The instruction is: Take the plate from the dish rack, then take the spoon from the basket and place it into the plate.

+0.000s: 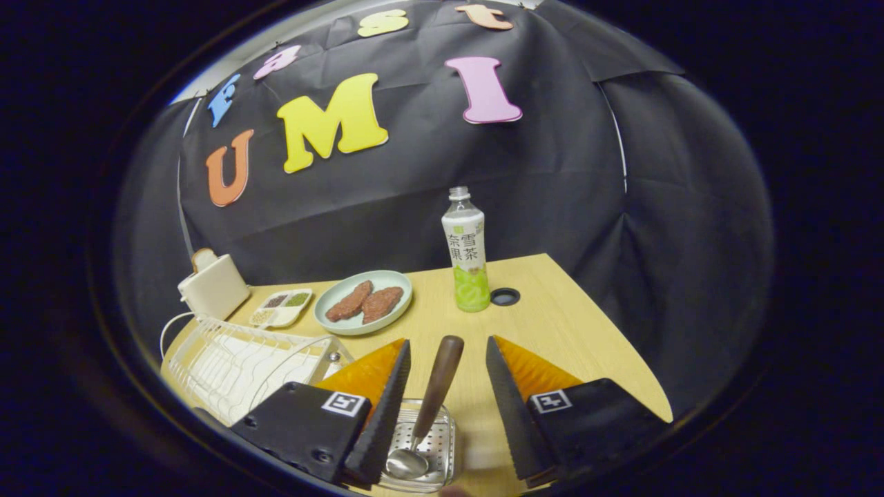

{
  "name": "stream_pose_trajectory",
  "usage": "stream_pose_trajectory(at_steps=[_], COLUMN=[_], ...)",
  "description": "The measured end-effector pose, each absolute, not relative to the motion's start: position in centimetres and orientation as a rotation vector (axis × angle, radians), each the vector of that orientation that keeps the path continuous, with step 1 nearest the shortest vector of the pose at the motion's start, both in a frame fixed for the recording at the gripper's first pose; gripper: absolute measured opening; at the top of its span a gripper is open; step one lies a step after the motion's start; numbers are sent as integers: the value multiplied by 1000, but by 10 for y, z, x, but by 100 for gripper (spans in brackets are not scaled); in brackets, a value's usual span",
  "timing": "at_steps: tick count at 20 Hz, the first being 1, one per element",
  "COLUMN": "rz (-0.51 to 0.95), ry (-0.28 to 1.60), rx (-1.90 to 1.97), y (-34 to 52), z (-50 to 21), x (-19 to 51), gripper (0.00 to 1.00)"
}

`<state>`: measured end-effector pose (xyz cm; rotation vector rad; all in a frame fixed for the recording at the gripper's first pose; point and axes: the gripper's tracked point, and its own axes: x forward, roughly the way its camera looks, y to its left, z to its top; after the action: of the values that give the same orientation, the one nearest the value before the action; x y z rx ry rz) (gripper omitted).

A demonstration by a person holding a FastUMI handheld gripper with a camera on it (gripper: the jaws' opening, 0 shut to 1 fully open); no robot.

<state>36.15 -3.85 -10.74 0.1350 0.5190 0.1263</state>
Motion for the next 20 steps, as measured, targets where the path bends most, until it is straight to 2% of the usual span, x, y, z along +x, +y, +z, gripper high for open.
stream_pose_trajectory(at_steps=[1, 2, 3, 5, 11, 20], rz=[126, 124, 121, 129, 167, 95], ry=[527, 529, 530, 524, 510, 373], rx=[140, 143, 150, 182, 252, 184], y=[-38, -40, -40, -37, -18, -21], z=[-108, -108, -105, -98, -72, -26], x=[360, 360, 356, 348, 311, 294], gripper=[60, 53, 40, 28, 13, 8])
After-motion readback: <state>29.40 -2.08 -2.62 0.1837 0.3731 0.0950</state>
